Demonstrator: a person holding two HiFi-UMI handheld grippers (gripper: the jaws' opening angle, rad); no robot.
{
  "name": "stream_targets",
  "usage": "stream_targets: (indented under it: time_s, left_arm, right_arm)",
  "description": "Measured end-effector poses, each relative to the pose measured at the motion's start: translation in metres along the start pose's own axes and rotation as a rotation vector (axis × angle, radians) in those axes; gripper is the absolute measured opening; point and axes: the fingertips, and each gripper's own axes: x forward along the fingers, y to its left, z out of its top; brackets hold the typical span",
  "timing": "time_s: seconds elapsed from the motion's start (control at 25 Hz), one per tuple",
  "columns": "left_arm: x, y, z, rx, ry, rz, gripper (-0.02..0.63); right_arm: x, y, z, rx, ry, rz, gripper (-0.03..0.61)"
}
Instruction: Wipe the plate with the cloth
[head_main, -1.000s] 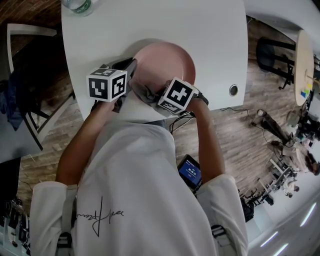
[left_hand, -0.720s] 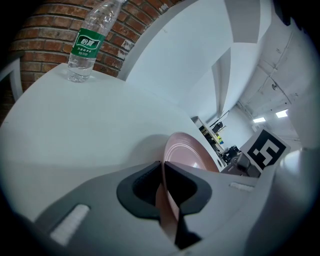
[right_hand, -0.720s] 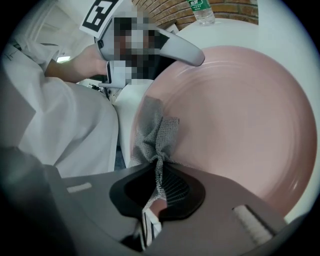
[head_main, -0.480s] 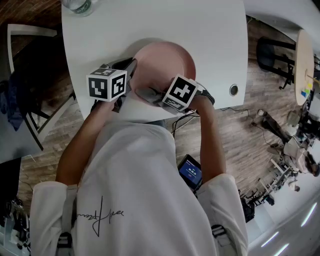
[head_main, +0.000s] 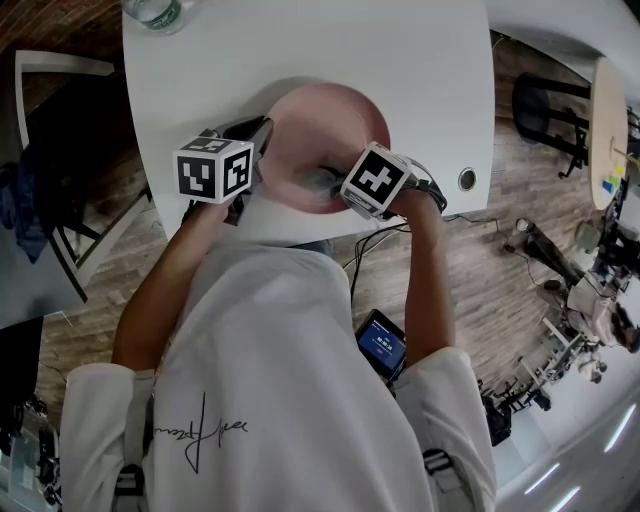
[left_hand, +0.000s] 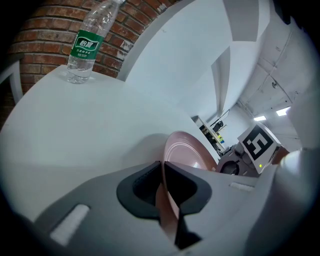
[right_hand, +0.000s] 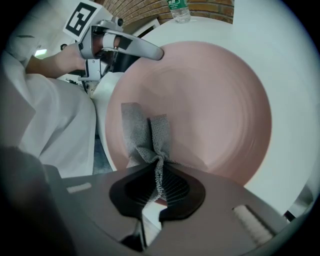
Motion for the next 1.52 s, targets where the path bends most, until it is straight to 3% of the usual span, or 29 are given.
stream_targets:
  time_s: [0.28, 0.44, 0.96, 1.2, 1.52]
  left_arm:
    - [0.001, -0.001, 0.000, -0.001, -0.003, -0.003, 0.040]
    - [0.001, -0.001, 0.002, -0.019, -0.015, -0.027, 0.046]
    - [-0.007, -0.002, 0.007, 0.019, -0.034, 0.015, 0.118]
    - [-0.016, 0.000, 0.014, 0.019, -0.086, 0.045, 0.121]
    - [-0.020, -0.013, 0.010, 0.059, -0.077, 0.052, 0.121]
  right_arm:
    - [-0.007, -0.019, -0.003, 0.001, -0.020, -0.088, 0.023]
    - [-0.012, -0.029, 0.002, -0.004, -0.113, -0.152, 0.025]
    - [-0.034, -0.059, 0.012, 0.186, -0.431, -0.367, 0.026]
    - [-0.043, -0.059, 0.016, 0.280, -0.568, -0.393, 0.028]
    - [-0.045, -0.046, 0.017, 0.283, -0.622, -0.396, 0.028]
